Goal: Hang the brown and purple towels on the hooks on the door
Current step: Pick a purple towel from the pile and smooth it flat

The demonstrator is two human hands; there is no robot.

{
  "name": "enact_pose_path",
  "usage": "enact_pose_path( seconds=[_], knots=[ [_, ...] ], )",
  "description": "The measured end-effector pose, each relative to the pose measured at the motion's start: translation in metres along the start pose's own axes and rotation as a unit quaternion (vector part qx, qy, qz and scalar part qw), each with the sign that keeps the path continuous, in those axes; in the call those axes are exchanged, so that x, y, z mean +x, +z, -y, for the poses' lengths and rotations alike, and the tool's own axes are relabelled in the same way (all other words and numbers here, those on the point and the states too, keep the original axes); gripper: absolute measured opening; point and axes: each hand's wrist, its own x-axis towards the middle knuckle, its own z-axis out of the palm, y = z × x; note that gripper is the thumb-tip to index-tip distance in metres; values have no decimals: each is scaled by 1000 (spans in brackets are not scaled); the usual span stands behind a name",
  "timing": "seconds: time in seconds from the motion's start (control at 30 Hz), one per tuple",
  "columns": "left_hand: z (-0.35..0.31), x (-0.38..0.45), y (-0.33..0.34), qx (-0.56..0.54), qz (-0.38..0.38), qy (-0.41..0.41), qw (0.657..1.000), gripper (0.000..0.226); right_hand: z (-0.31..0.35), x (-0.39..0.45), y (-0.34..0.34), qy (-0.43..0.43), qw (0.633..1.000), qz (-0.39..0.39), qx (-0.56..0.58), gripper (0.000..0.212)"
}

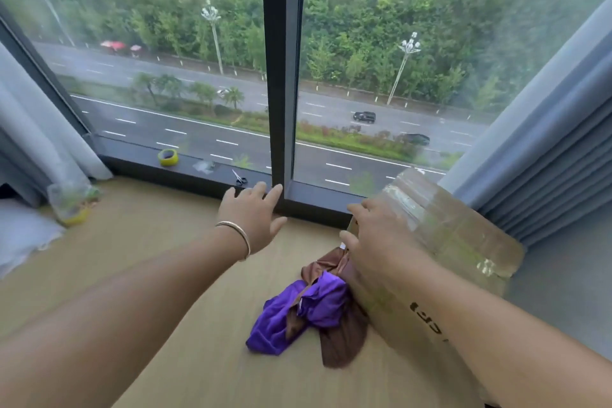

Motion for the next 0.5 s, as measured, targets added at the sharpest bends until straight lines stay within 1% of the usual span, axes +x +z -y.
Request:
enact_pose_path(
  seconds=[0.1,0.2,0.4,0.5],
  knots=[
    [-2,6,71,-12,43,5,999,67,-3,12,66,-12,999,28,-15,47],
    [-13,4,148,-25,93,11,995,65,-12,14,144,-16,997,80,-15,47],
    [-46,-23,331,-44,212,7,976,62,-49,17,326,-23,981,194,-18,50],
    [-56,-37,422,-46,253,-9,966,62,-65,19,420,-31,971,236,-27,49]
  ],
)
